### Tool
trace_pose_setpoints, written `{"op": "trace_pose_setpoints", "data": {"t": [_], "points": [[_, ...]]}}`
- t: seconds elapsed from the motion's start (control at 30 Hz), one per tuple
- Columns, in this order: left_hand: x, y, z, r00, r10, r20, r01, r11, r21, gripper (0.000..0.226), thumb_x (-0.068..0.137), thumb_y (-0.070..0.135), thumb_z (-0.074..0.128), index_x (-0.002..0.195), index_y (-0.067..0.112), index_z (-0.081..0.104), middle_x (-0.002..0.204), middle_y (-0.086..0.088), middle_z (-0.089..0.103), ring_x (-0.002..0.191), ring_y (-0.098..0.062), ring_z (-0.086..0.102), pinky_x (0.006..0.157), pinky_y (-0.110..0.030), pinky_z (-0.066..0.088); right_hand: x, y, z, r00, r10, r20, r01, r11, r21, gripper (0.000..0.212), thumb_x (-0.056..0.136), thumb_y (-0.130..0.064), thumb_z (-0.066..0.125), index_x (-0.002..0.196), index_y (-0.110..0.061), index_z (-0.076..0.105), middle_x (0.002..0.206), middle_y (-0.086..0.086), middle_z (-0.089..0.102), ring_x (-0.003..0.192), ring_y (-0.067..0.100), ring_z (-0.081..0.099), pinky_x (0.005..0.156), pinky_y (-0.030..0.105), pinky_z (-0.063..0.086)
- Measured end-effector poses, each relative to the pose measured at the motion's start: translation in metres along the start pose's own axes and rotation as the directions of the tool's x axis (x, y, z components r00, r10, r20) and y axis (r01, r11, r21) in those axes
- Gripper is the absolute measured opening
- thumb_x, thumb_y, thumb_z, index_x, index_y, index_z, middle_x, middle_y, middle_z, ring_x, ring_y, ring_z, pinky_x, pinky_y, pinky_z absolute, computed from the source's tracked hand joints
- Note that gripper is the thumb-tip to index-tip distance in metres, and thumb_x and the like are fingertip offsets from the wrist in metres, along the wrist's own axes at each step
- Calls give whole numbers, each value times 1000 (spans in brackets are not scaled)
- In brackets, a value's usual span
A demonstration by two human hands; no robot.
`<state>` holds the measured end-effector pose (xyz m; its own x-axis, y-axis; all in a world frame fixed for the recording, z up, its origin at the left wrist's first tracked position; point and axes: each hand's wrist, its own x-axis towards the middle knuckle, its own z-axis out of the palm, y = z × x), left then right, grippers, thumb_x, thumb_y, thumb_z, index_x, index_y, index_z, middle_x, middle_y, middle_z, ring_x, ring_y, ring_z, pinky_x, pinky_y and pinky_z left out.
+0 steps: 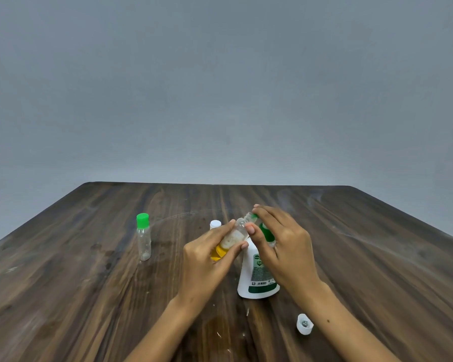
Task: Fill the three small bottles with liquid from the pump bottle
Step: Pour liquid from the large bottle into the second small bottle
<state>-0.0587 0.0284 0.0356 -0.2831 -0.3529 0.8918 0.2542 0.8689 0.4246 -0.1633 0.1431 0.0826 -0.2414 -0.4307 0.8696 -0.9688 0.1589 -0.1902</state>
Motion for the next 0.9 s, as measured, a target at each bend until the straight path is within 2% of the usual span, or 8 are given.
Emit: {"op": "trace_pose_setpoints", "data": {"t": [0.07,0.2,0.33,0.43,0.53,0.7,0.77,0.9], "points": [[-2,-1,0,1000,-6,5,6,1000,1,45,81,33,75,116,4,70,111,3,71,103,2,66,84,-16,54,4,0,-4,1000,-12,6,12,1000,-11,69,95,-63,28,109,-11,70,109,-1,69,98,11,62,79,10,38],[-1,-1,0,1000,-8,-1,8,1000,14,44,77,25,80,114,2,71,110,0,72,102,0,67,84,-15,54,5,0,-3,1000,-16,6,17,1000,-15,70,95,-64,27,108,-10,70,110,0,69,99,13,64,79,15,43],[-1,3,-1,1000,2,11,-2,1000,15,48,80,35,75,116,4,69,111,7,67,105,10,61,85,-9,50,-3,2,0,1000,-17,7,18,1000,-18,69,95,-63,28,110,-10,69,114,2,68,102,15,64,81,19,46],[-1,3,-1,1000,5,10,-5,1000,19,47,78,30,77,115,2,70,111,4,69,104,3,64,85,-9,50,3,3,-5,999,-44,30,46,998,-39,70,95,-63,28,113,-10,69,119,2,66,111,14,61,87,20,43],[-1,1,-1,1000,3,9,-3,1000,26,45,77,25,78,114,1,71,110,-1,72,104,-1,66,86,-11,51,8,3,-8,996,-78,29,80,994,-70,71,95,-64,27,111,-9,70,117,3,67,109,16,62,90,21,41],[0,3,-1,1000,9,18,-10,1000,22,49,82,38,74,115,2,70,112,6,66,107,14,58,86,-6,47,0,2,-4,999,-41,29,43,997,-57,70,94,-65,29,109,-10,71,116,3,68,105,16,64,86,22,45],[-1,3,-2,1000,8,20,-8,1000,20,47,84,36,70,116,2,69,112,4,68,107,9,60,86,-7,47,1,3,-5,998,-49,29,50,997,-56,70,94,-64,29,110,-10,71,116,3,68,105,16,64,86,21,45],[-1,1,-2,1000,-1,19,1,1000,31,46,80,31,78,114,1,70,111,-3,72,104,-3,66,86,-10,50,8,3,-7,997,-68,25,69,996,-55,69,95,-63,29,111,-10,70,116,3,68,105,15,63,86,21,44]]}}
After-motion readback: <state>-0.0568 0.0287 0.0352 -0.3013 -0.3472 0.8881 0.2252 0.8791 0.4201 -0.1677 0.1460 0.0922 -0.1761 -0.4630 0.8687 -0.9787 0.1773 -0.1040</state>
